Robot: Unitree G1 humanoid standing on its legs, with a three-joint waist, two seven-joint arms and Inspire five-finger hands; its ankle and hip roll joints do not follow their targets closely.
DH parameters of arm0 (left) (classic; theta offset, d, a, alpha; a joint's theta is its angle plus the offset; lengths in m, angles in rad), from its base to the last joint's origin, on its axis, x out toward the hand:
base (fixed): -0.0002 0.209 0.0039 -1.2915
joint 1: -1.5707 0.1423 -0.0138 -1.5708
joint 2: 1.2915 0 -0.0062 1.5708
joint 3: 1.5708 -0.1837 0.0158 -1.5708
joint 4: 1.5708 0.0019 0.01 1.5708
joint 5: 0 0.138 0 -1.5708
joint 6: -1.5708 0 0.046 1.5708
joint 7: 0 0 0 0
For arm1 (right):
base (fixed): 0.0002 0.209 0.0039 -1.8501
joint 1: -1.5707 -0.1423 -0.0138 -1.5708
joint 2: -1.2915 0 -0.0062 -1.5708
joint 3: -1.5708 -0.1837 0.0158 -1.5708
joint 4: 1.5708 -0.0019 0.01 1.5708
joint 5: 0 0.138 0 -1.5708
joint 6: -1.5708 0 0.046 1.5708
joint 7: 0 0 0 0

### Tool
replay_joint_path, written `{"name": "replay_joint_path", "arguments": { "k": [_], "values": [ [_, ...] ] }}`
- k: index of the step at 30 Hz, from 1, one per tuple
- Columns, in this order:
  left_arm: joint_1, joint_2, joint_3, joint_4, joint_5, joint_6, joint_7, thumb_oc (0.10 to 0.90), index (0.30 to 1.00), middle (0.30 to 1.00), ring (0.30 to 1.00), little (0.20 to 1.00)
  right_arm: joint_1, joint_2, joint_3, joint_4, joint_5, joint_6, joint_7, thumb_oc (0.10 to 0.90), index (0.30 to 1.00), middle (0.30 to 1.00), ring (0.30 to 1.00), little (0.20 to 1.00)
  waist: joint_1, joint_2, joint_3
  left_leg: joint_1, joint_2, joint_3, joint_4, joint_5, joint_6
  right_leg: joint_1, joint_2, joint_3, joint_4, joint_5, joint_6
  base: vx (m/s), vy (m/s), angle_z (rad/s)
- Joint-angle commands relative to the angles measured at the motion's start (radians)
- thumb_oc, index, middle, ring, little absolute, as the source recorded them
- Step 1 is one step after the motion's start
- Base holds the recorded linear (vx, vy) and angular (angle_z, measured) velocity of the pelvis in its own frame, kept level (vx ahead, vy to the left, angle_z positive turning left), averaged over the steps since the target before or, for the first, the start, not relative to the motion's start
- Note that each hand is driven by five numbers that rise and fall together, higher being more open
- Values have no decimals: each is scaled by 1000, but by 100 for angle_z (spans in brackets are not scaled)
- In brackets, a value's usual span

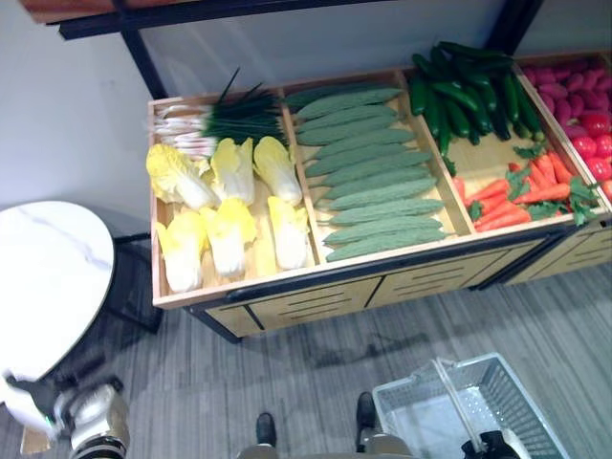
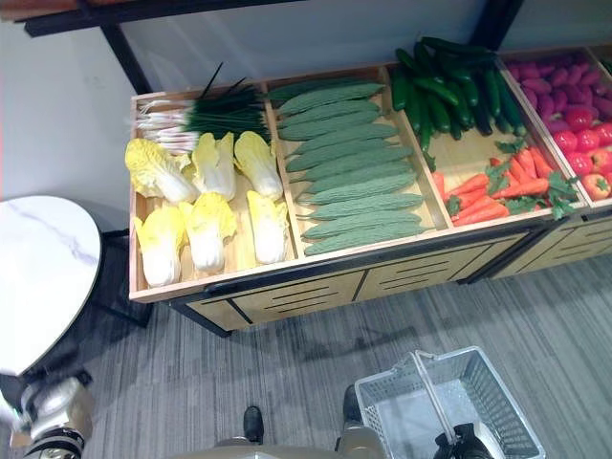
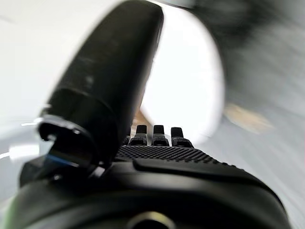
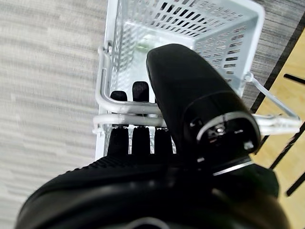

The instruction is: Get the vegetables into the basket

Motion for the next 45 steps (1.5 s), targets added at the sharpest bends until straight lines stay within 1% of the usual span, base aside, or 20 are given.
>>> {"name": "replay_joint_path", "arguments": {
  "k": [1, 3, 4, 5, 6, 7, 10, 17, 19, 24, 26, 28, 34, 36, 39, 40, 41, 44, 45],
  "values": [
    [-78, 57, 41, 69, 200, -10, 110, 900, 1000, 1000, 1000, 1000, -10, -14, -21, 27, 0, -9, -39, 400, 300, 300, 300, 300, -17, -45, 23, -41, 1, -1, 0, 31, -36, 47, -83, -4, 3, -24, 96, 0, 0, 0],
    [-100, 49, 33, 24, 241, 6, 114, 900, 1000, 1000, 1000, 1000, -13, -14, -13, 27, -5, -4, -35, 400, 300, 300, 300, 300, -22, -49, 22, -39, 1, 1, 0, 29, -34, 48, -83, 0, 2, -24, 95, 0, -2, -2],
    [-117, 40, 10, -21, 250, 2, 95, 900, 1000, 1000, 1000, 1000, -15, -16, -10, 25, -8, -3, -34, 400, 300, 300, 300, 300, -26, -50, 23, -39, 1, 3, 0, 28, -33, 47, -83, 1, 1, -23, 95, 0, 0, 0],
    [-117, 38, 10, -25, 252, 5, 95, 900, 1000, 1000, 1000, 1000, -15, -16, -12, 25, -8, -3, -34, 400, 300, 300, 300, 300, -24, -50, 24, -38, 1, 3, 0, 28, -33, 47, -83, 2, 1, -23, 95, 0, 0, 0],
    [-143, 15, -34, -118, 237, -31, 48, 900, 1000, 1000, 1000, 1000, -21, -18, -2, 18, -15, 3, -30, 400, 300, 300, 300, 300, -30, -48, 26, -39, 0, 4, 0, 28, -32, 45, -84, 5, 1, -21, 95, 0, 0, 0],
    [-147, 6, -66, -163, 225, -55, 3, 900, 1000, 1000, 1000, 1000, -23, -18, 6, 13, -22, 4, -25, 400, 300, 300, 300, 300, -34, -48, 28, -40, -1, 4, 0, 29, -31, 44, -84, 6, 1, -20, 94, 0, 0, 0],
    [-177, -20, -138, -236, 170, -96, -76, 900, 1000, 1000, 1000, 1000, -37, -23, 18, -1, -27, 9, -18, 400, 300, 300, 300, 300, -43, -48, 28, -39, 0, 12, 0, 27, -30, 42, -86, 13, 0, -18, 95, 0, 0, 0],
    [-240, -64, -270, -254, 63, -133, -205, 900, 1000, 1000, 1000, 1000, -66, -21, 55, -35, -42, 7, -5, 400, 300, 300, 300, 300, -64, -49, 27, -28, 7, 34, 0, 24, -29, 32, -80, 37, 0, -17, 92, -3, 4, -13],
    [-252, -68, -289, -279, 69, -130, -215, 900, 1000, 1000, 1000, 1000, -70, -21, 66, -44, -45, 4, -3, 400, 300, 300, 300, 300, -69, -50, 26, -28, 9, 38, 0, 24, -29, 27, -78, 44, 0, -16, 91, -4, -5, -6],
    [-280, -98, -332, -238, 31, -123, -234, 900, 1000, 1000, 1000, 1000, -79, -18, 76, -43, -43, 2, -7, 400, 300, 300, 300, 300, -81, -53, 24, -26, 19, 51, 0, 25, -30, 18, -70, 58, 0, -18, 88, -1, -10, -11],
    [-281, -108, -343, -231, 34, -119, -235, 900, 1000, 1000, 1000, 1000, -76, -16, 76, -44, -44, 0, -8, 400, 300, 300, 300, 300, -84, -56, 25, -25, 21, 53, 0, 25, -31, 18, -68, 60, 0, -18, 87, 7, -23, -14],
    [-275, -127, -334, -204, 63, -104, -189, 900, 1000, 1000, 1000, 1000, -72, -5, 73, -34, -35, -1, -16, 400, 300, 300, 300, 300, -86, -62, 25, -24, 27, 57, 0, 25, -32, 15, -62, 63, 0, -20, 86, 11, -40, -6],
    [-261, -127, -317, -188, 116, -76, -146, 900, 1000, 1000, 1000, 1000, -69, 1, 71, -21, -33, -1, -29, 400, 300, 300, 300, 300, -85, -68, 25, -23, 30, 63, 0, 25, -34, 11, -56, 68, 0, -20, 85, 1, -8, -1],
    [-251, -121, -316, -131, 156, -34, -131, 900, 1000, 1000, 1000, 1000, -70, 2, 72, -17, -34, 1, -34, 400, 300, 300, 300, 300, -84, -68, 25, -24, 33, 65, 0, 26, -34, 9, -54, 69, 0, -20, 84, 0, 0, 0],
    [-252, -117, -323, -94, 180, -16, -126, 900, 1000, 1000, 1000, 1000, -69, 5, 78, -29, -39, -1, -34, 400, 300, 300, 300, 300, -88, -69, 27, -24, 34, 69, 0, 26, -35, 6, -54, 71, 0, -18, 84, 0, 0, 0],
    [-259, -112, -337, -57, 211, 10, -121, 900, 1000, 1000, 1000, 1000, -72, 5, 83, -27, -44, 2, -35, 400, 300, 300, 300, 300, -90, -70, 27, -24, 35, 70, 0, 26, -35, 4, -52, 72, 0, -18, 83, 0, 0, 0],
    [-260, -112, -337, -56, 211, 9, -121, 900, 1000, 1000, 1000, 1000, -72, 5, 82, -27, -44, 2, -35, 400, 300, 300, 300, 300, -90, -71, 27, -24, 35, 70, 0, 25, -35, 4, -52, 73, 0, -18, 83, 0, 0, 0],
    [-275, -107, -347, -6, 255, 49, -105, 900, 1000, 1000, 1000, 1000, -73, 9, 86, -26, -47, 4, -38, 400, 300, 300, 300, 300, -94, -73, 27, -25, 37, 73, 0, 26, -35, 0, -50, 76, 0, -16, 83, -2, -4, -4],
    [-281, -106, -349, 40, 269, 73, -108, 900, 1000, 1000, 1000, 1000, -75, 11, 90, -27, -49, 6, -39, 400, 300, 300, 300, 300, -97, -75, 25, -26, 38, 76, 0, 26, -36, -2, -49, 78, 0, -15, 83, 0, 0, 0]
  ]
}}
